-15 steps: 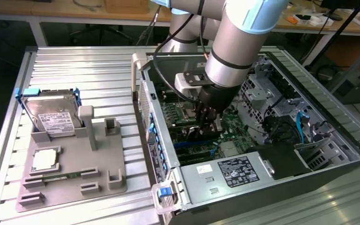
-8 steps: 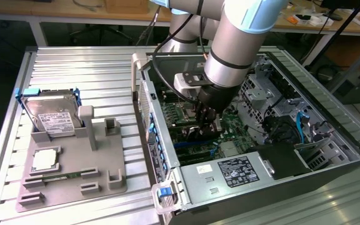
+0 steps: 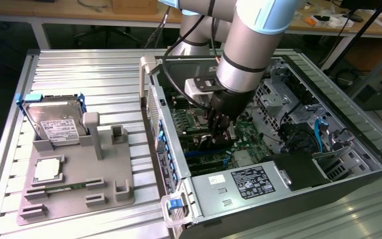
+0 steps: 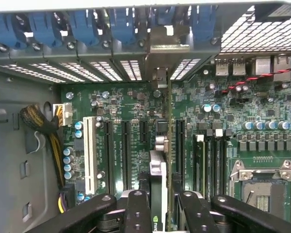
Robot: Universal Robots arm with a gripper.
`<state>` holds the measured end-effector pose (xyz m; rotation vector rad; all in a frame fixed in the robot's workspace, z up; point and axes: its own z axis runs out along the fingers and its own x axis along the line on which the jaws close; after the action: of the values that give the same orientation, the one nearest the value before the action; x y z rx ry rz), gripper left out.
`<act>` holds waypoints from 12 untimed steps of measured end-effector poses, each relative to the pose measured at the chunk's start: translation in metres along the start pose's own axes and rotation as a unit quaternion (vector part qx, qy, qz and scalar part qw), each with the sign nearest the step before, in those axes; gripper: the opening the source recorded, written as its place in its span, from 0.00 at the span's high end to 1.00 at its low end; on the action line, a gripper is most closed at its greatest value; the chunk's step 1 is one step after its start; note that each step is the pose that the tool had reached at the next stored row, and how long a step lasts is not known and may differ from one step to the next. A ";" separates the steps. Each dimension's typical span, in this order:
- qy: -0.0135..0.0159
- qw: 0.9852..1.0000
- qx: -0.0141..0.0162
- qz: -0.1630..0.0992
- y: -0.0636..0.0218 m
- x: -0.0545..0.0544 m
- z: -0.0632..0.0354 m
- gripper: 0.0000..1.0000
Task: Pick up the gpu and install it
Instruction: 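Insert the gpu into the slot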
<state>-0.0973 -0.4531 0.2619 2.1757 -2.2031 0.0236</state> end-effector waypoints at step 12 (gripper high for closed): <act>0.003 1.000 0.011 -0.001 0.0001 -0.001 -0.0011 0.73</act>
<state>-0.0973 -0.4522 0.2630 2.1859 -2.2080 0.0559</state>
